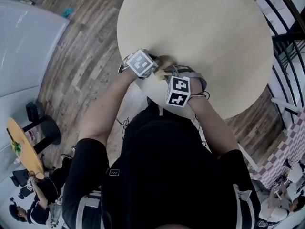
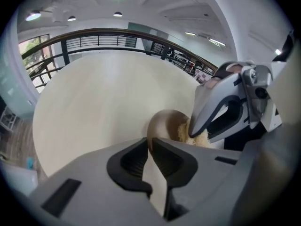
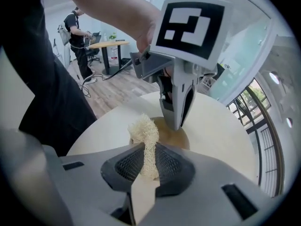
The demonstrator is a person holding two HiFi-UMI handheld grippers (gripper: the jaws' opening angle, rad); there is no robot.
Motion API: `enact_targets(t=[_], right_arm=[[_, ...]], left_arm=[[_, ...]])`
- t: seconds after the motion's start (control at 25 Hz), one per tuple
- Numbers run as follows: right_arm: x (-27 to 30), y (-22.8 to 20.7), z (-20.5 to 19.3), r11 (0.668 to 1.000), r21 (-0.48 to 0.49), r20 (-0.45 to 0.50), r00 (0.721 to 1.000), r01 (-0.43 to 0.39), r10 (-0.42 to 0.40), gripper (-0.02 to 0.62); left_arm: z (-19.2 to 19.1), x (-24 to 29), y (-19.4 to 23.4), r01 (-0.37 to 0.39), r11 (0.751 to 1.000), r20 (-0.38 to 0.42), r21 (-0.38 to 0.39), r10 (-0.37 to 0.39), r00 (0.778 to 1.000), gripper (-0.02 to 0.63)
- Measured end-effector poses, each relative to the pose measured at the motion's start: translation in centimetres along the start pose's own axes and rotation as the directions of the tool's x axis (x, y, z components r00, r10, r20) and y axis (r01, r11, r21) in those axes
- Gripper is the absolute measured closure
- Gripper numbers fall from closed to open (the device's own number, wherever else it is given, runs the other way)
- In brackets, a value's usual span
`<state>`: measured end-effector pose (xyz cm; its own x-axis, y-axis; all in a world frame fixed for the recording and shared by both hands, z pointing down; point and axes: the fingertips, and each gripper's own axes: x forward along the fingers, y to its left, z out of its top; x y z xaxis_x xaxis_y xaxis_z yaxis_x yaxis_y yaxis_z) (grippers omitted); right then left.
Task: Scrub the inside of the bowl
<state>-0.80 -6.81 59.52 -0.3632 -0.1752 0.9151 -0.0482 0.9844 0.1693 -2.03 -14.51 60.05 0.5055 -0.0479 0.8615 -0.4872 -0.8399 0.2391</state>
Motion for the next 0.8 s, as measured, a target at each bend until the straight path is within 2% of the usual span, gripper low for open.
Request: enact_targets(t=[0.16,0.24,0.4,0.52,0.68,0.8], right_arm=[[1.5,0.0,-1.6,0.998,-0.063,-0.084,0.996,-0.024,0.018,0.523],[2.3,0.2,-2.0,0.996,-0.084,-0.120,0.993,-0.018,0.008,0.523],[2.3,-0.9,-1.9,0.996,-0.065,-0.118,0.991,0.062,-0.070,0.523],[2.4,-2.0,-1.9,0.992,-0.056,-0.110,0.987,0.110,-0.116,0.523],[2.1,-3.0,-0.8,0.987,-0.014,-0.057,0.985,0.163,-0.163,0.523],[0.9,-3.8,0.5,0.978,0.064,0.019,0.980,0.199,-0.200,0.523]], left_arm=[[-1.5,0.6,-1.4,0.052,0.996,0.011,-0.077,-0.051,0.999,0.566],[-2.7,1.8,-2.1,0.090,0.989,0.043,-0.117,-0.086,0.995,0.565],[-2.9,-0.2,-2.6,0.069,0.978,0.089,-0.199,-0.053,0.995,0.563],[-3.8,0.7,-3.4,0.115,0.961,0.148,-0.252,-0.080,0.986,0.560],[-4.3,0.0,-3.5,0.095,0.943,0.190,-0.320,-0.034,0.981,0.557],[-4.2,-1.4,-2.5,0.031,0.915,0.199,-0.402,0.055,0.978,0.560]])
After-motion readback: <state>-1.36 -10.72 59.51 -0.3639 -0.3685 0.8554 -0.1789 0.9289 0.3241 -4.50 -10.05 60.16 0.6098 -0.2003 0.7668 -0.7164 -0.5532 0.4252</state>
